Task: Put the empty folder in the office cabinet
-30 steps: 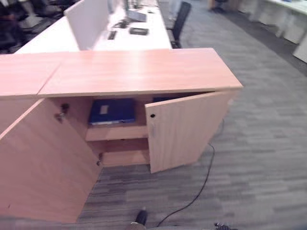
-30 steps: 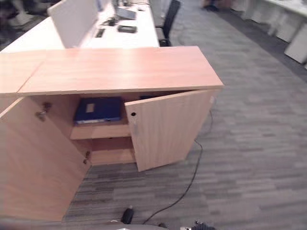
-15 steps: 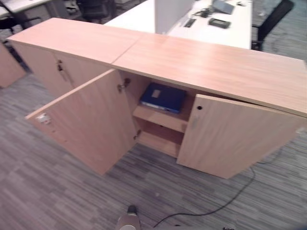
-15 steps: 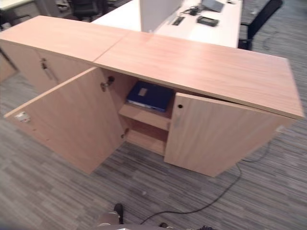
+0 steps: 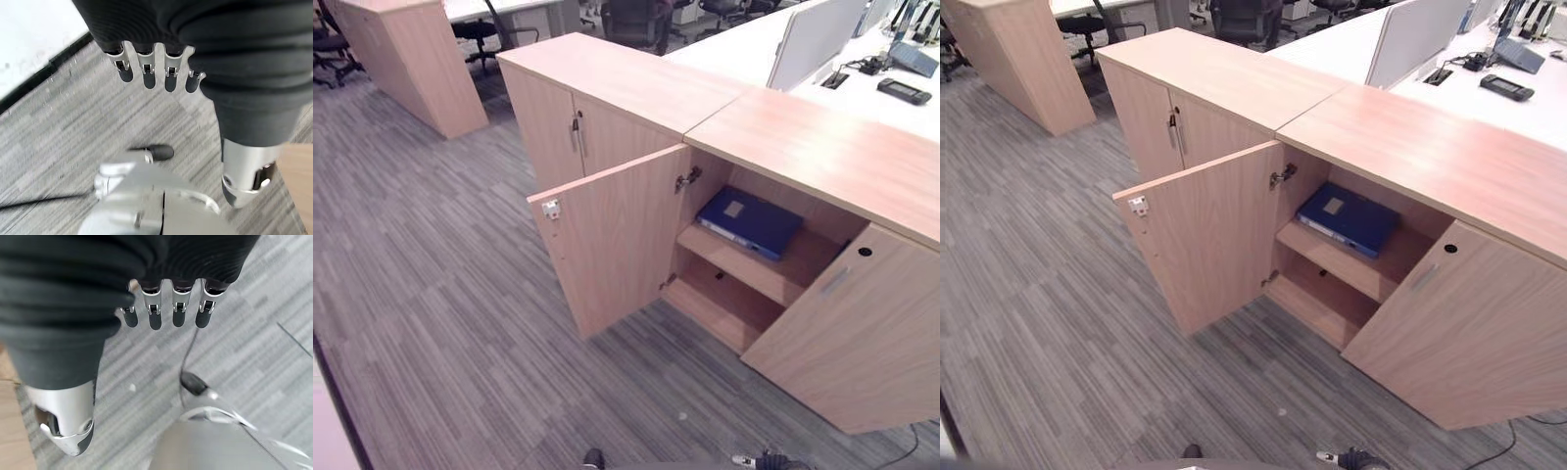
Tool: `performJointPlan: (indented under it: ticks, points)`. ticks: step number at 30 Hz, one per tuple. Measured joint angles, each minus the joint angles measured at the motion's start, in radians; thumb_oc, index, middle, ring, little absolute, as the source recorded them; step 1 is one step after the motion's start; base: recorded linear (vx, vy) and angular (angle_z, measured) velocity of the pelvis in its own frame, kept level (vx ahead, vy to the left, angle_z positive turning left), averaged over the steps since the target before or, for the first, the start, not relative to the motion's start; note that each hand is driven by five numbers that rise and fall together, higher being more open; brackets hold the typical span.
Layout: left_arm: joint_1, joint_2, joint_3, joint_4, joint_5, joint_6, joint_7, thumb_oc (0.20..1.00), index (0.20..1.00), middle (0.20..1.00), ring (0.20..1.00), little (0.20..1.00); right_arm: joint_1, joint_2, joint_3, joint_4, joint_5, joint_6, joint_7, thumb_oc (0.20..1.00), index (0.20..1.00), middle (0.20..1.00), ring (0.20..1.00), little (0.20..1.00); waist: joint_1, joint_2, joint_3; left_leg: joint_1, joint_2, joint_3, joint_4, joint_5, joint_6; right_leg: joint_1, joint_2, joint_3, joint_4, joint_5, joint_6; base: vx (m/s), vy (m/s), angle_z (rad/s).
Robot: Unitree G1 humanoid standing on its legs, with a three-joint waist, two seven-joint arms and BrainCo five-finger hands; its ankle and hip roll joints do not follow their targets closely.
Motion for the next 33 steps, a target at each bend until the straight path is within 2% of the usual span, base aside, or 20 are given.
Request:
performJointPlan:
  ticks: [1, 2, 3, 4, 5, 6, 7, 8, 9, 10, 11, 12, 13, 15, 19, 21, 22, 26, 30, 33]
  points:
    - [-0.002, -0.019, -0.002, -0.002, 0.0, 0.001, 0.001, 1.0, 1.0, 1.0, 1.0, 1.0, 0.013, -0.02, -0.023, -0.001, 0.001, 0.018, -0.004, 1.0, 1.0, 1.0, 1.0, 1.0, -0.011, 0.033, 0.0, 0.0, -0.032, -0.007, 0.0, 0.001, 0.012, 0.005, -0.027, -0.004, 0.0, 0.01, 0.015, -0.01, 0.356, 0.16]
    - [-0.01, -0.025, 0.005, 0.001, 0.0, 0.001, 0.003, 1.0, 1.0, 1.0, 1.0, 1.0, 0.007, -0.017, -0.024, -0.009, 0.005, 0.017, -0.007, 1.0, 1.0, 1.0, 1.0, 1.0, -0.014, 0.04, 0.003, 0.0, -0.059, 0.0, 0.002, -0.009, 0.018, -0.003, -0.059, -0.006, 0.019, 0.013, 0.024, -0.04, 0.339, 0.21]
    - [-0.028, -0.046, 0.018, 0.011, 0.0, 0.004, 0.005, 1.0, 1.0, 1.0, 1.0, 1.0, -0.006, -0.032, -0.027, -0.026, 0.02, 0.018, -0.018, 1.0, 1.0, 1.0, 1.0, 1.0, -0.026, 0.06, 0.016, 0.0, -0.074, -0.001, 0.006, -0.015, 0.042, -0.02, -0.088, -0.005, 0.076, 0.007, 0.022, 0.0, 0.181, 0.13]
    - [-0.047, -0.054, -0.008, 0.005, 0.0, -0.001, 0.021, 1.0, 1.0, 1.0, 1.0, 1.0, -0.03, -0.036, 0.0, -0.046, 0.039, 0.013, -0.024, 1.0, 1.0, 1.0, 1.0, 1.0, -0.042, 0.078, 0.028, 0.005, -0.1, -0.013, -0.009, -0.021, 0.091, -0.083, -0.134, 0.03, 0.217, 0.007, 0.016, 0.03, 0.091, 0.2]
    - [-0.074, -0.022, -0.016, -0.005, -0.001, -0.01, 0.031, 1.0, 1.0, 1.0, 1.0, 1.0, -0.05, -0.024, 0.045, -0.079, 0.04, 0.009, -0.02, 1.0, 1.0, 1.0, 1.0, 1.0, -0.065, 0.082, 0.043, 0.008, -0.089, -0.026, 0.0, -0.011, 0.114, -0.198, -0.06, 0.207, 0.324, -0.111, -0.004, 0.07, -0.03, 0.14]
    - [-0.087, 0.049, -0.014, -0.019, 0.0, -0.016, 0.04, 1.0, 1.0, 1.0, 1.0, 1.0, -0.079, 0.017, 0.064, -0.095, 0.04, -0.008, -0.022, 1.0, 1.0, 1.0, 1.0, 1.0, -0.07, 0.03, 0.08, 0.001, -0.075, -0.016, 0.0, -0.006, 0.1, -0.276, 0.092, 0.27, 0.31, -0.141, -0.044, 0.14, -0.198, 0.27]
    - [-0.084, 0.075, -0.011, -0.034, -0.001, -0.021, 0.042, 1.0, 1.0, 1.0, 1.0, 1.0, -0.069, 0.035, 0.061, -0.071, 0.045, -0.008, -0.023, 1.0, 1.0, 1.0, 1.0, 1.0, -0.072, 0.007, 0.077, -0.005, -0.075, -0.027, -0.005, -0.012, 0.085, -0.287, 0.18, 0.27, 0.28, -0.122, -0.083, 0.1, -0.282, 0.3]
    - [-0.082, 0.076, -0.006, -0.04, -0.002, -0.023, 0.042, 1.0, 1.0, 1.0, 1.0, 1.0, -0.057, 0.032, 0.055, -0.051, 0.053, -0.004, -0.024, 1.0, 1.0, 1.0, 1.0, 1.0, -0.067, 0.012, 0.075, 0.001, -0.074, -0.033, -0.006, -0.018, 0.075, -0.275, 0.192, 0.268, 0.275, -0.123, -0.098, 0.07, -0.26, 0.32]
    - [-0.085, 0.077, 0.043, -0.05, -0.018, -0.022, 0.042, 1.0, 1.0, 1.0, 1.0, 1.0, -0.038, 0.032, 0.031, -0.034, 0.065, -0.01, -0.024, 1.0, 1.0, 1.0, 1.0, 1.0, -0.052, 0.016, 0.065, -0.007, -0.066, -0.031, 0.032, -0.028, 0.01, -0.267, 0.209, 0.246, 0.291, -0.148, -0.139, -0.03, -0.153, 0.49]
    - [-0.096, 0.098, 0.087, -0.066, -0.043, -0.023, 0.051, 1.0, 1.0, 1.0, 1.0, 1.0, -0.017, 0.042, 0.023, -0.031, 0.077, -0.011, -0.023, 1.0, 1.0, 1.0, 1.0, 1.0, -0.047, -0.023, 0.065, -0.09, -0.078, -0.032, 0.188, -0.019, -0.021, -0.226, 0.188, 0.21, 0.253, -0.176, -0.189, 0.0, -0.038, 0.67]
    - [-0.123, 0.123, 0.096, -0.086, -0.062, -0.03, 0.061, 1.0, 1.0, 1.0, 1.0, 1.0, -0.011, 0.042, 0.016, -0.021, 0.078, -0.007, -0.024, 1.0, 1.0, 1.0, 1.0, 1.0, -0.043, -0.059, 0.088, -0.158, -0.088, -0.006, 0.355, -0.03, -0.02, -0.183, 0.154, 0.196, 0.201, -0.149, -0.215, 0.02, 0.002, 0.47]
    - [-0.109, 0.134, 0.096, -0.101, -0.08, -0.033, 0.068, 1.0, 1.0, 1.0, 1.0, 1.0, -0.007, 0.027, 0.016, -0.006, 0.078, -0.004, -0.026, 1.0, 1.0, 1.0, 1.0, 1.0, -0.023, -0.056, 0.088, -0.194, -0.067, 0.005, 0.437, -0.065, -0.018, -0.162, 0.154, 0.204, 0.184, -0.136, -0.222, 0.05, 0.041, -0.09]
    - [-0.1, 0.141, 0.11, -0.086, -0.1, -0.03, 0.077, 1.0, 1.0, 1.0, 1.0, 1.0, -0.004, -0.002, 0.003, 0.001, 0.078, -0.007, -0.028, 1.0, 1.0, 1.0, 1.0, 1.0, -0.028, -0.042, 0.083, -0.197, -0.008, -0.015, 0.406, -0.077, -0.03, -0.117, 0.171, 0.204, 0.13, -0.119, -0.222, 0.08, 0.058, -0.33]
    - [-0.129, 0.154, 0.116, -0.084, -0.137, -0.031, 0.086, 1.0, 1.0, 1.0, 1.0, 1.0, 0.001, -0.069, -0.03, 0.003, 0.079, -0.008, -0.037, 1.0, 1.0, 1.0, 1.0, 1.0, -0.051, 0.016, 0.067, -0.161, 0.124, -0.087, 0.19, -0.022, -0.103, -0.065, 0.211, 0.218, 0.076, -0.082, -0.212, 0.14, 0.079, -0.25]
    - [-0.205, 0.22, 0.117, -0.085, -0.18, -0.036, 0.092, 1.0, 1.0, 1.0, 1.0, 1.0, 0.002, -0.105, -0.139, 0.006, 0.162, -0.016, -0.043, 1.0, 1.0, 1.0, 1.0, 1.0, -0.057, 0.041, 0.056, -0.119, 0.168, -0.17, -0.003, 0.015, -0.137, -0.022, 0.228, 0.27, 0.019, -0.06, -0.182, 0.18, 0.161, -0.51]
    - [-0.23, 0.247, 0.116, -0.083, -0.189, -0.038, 0.098, 1.0, 1.0, 1.0, 1.0, 1.0, 0.017, -0.112, -0.142, 0.007, 0.199, -0.026, -0.044, 1.0, 1.0, 1.0, 1.0, 1.0, -0.06, 0.051, 0.047, -0.063, 0.166, -0.137, -0.009, 0.053, -0.119, 0.041, 0.232, 0.294, -0.033, -0.05, -0.155, 0.16, 0.247, -0.58]
    - [-0.24, 0.256, 0.109, -0.081, -0.198, -0.039, 0.098, 1.0, 1.0, 1.0, 1.0, 1.0, 0.039, -0.13, -0.139, 0.007, 0.208, -0.026, -0.042, 1.0, 1.0, 1.0, 1.0, 1.0, -0.082, 0.088, 0.018, -0.015, 0.16, -0.135, -0.009, 0.085, -0.107, 0.079, 0.241, 0.305, -0.067, -0.053, -0.124, 0.09, 0.192, -0.3]
    - [-0.318, 0.319, 0.066, -0.123, -0.197, -0.044, 0.099, 1.0, 1.0, 1.0, 1.0, 1.0, 0.038, -0.055, -0.132, 0.004, 0.235, -0.025, -0.032, 1.0, 1.0, 1.0, 1.0, 1.0, -0.102, 0.022, 0.0, -0.011, 0.034, -0.102, -0.002, 0.071, -0.048, 0.068, 0.111, 0.31, -0.071, -0.031, -0.052, 0.05, 0.246, -0.15]
    - [-0.341, 0.325, -0.039, -0.184, -0.174, -0.055, 0.097, 1.0, 1.0, 1.0, 1.0, 1.0, 0.006, -0.049, -0.134, 0.0, 0.235, -0.026, -0.021, 1.0, 1.0, 1.0, 1.0, 1.0, -0.092, 0.026, 0.005, 0.003, -0.019, -0.064, -0.012, 0.046, -0.001, 0.053, 0.049, 0.319, -0.044, -0.047, -0.013, -0.01, 0.177, -0.21]
    - [-0.359, 0.3, -0.082, -0.182, -0.148, -0.055, 0.092, 1.0, 1.0, 1.0, 1.0, 1.0, -0.004, -0.047, -0.132, -0.007, 0.235, -0.025, -0.016, 1.0, 1.0, 1.0, 1.0, 1.0, -0.104, 0.03, 0.006, 0.001, -0.04, -0.039, -0.012, 0.038, 0.001, 0.032, 0.027, 0.341, -0.04, -0.039, 0.005, 0.0, 0.196, -0.23]
